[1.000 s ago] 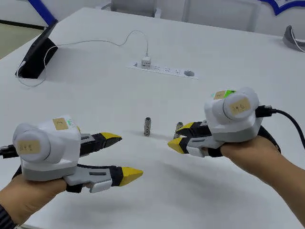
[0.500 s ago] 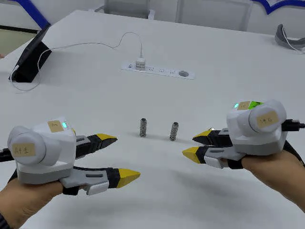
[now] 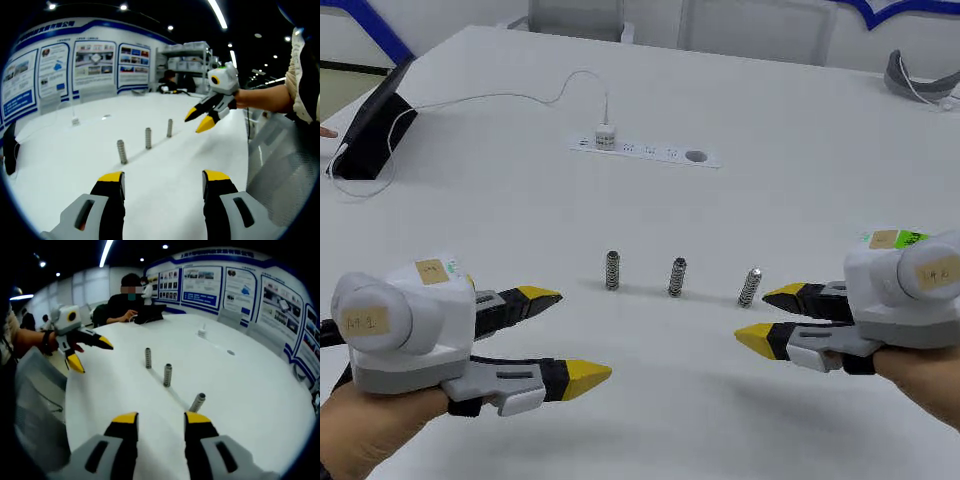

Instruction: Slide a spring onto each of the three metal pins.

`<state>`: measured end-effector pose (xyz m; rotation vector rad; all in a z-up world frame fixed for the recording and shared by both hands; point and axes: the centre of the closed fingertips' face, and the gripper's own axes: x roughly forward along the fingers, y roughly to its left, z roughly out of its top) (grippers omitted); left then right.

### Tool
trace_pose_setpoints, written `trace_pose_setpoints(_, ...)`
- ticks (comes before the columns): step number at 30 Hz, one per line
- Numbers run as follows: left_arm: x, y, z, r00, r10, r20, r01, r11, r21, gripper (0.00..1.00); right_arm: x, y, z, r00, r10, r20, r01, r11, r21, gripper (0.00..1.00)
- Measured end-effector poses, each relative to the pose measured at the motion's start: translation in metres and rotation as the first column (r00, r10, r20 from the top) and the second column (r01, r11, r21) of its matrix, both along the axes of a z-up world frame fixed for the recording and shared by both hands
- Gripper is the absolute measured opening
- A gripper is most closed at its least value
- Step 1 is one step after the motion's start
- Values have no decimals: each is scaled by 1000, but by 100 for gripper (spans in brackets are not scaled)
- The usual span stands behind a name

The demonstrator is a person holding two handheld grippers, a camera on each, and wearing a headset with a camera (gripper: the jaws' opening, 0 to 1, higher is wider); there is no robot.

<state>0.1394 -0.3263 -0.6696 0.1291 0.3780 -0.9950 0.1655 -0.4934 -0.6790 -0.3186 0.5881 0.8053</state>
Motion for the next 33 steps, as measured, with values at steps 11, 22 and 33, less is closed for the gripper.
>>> trace_pose_setpoints(11, -1, -1, -4, 1000, 5, -14, -5, 1000, -2, 64, -11, -24, 0, 999, -46, 8, 46, 999, 22, 48)
trace_pose_setpoints(22, -2, -2, -4, 1000, 10, -14, -10, 1000, -7, 66, -17, -33, 0, 997, -73, 17, 73, 997, 38, 58)
trace_pose_setpoints(33, 0, 3, -5, 999, 23, -22, -23, 1000, -18, 67, -19, -37, 3, 995, -94, 22, 93, 995, 45, 64)
